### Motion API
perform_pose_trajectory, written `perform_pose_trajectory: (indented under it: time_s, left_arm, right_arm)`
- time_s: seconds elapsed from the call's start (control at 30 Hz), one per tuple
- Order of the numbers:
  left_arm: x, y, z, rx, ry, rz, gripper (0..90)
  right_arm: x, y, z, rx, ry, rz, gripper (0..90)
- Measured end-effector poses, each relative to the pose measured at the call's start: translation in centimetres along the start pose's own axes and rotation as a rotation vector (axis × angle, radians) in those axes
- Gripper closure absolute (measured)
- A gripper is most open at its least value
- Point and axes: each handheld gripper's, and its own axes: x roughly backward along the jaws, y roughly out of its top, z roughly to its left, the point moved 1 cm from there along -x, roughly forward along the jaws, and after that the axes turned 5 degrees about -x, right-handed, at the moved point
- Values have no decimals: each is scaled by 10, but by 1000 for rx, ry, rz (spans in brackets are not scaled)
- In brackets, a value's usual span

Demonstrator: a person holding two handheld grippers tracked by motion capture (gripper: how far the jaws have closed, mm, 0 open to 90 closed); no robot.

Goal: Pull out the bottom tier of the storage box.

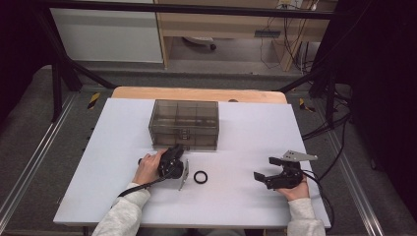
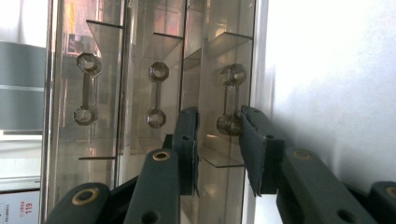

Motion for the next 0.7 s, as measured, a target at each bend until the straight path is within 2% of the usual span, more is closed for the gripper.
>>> perform_pose_trajectory:
  time_s: [0.7]
  left_arm:
    - [6,1,-1,7,-2,-7,680]
  right_arm:
    - [0,0,0,3,-1,2,4]
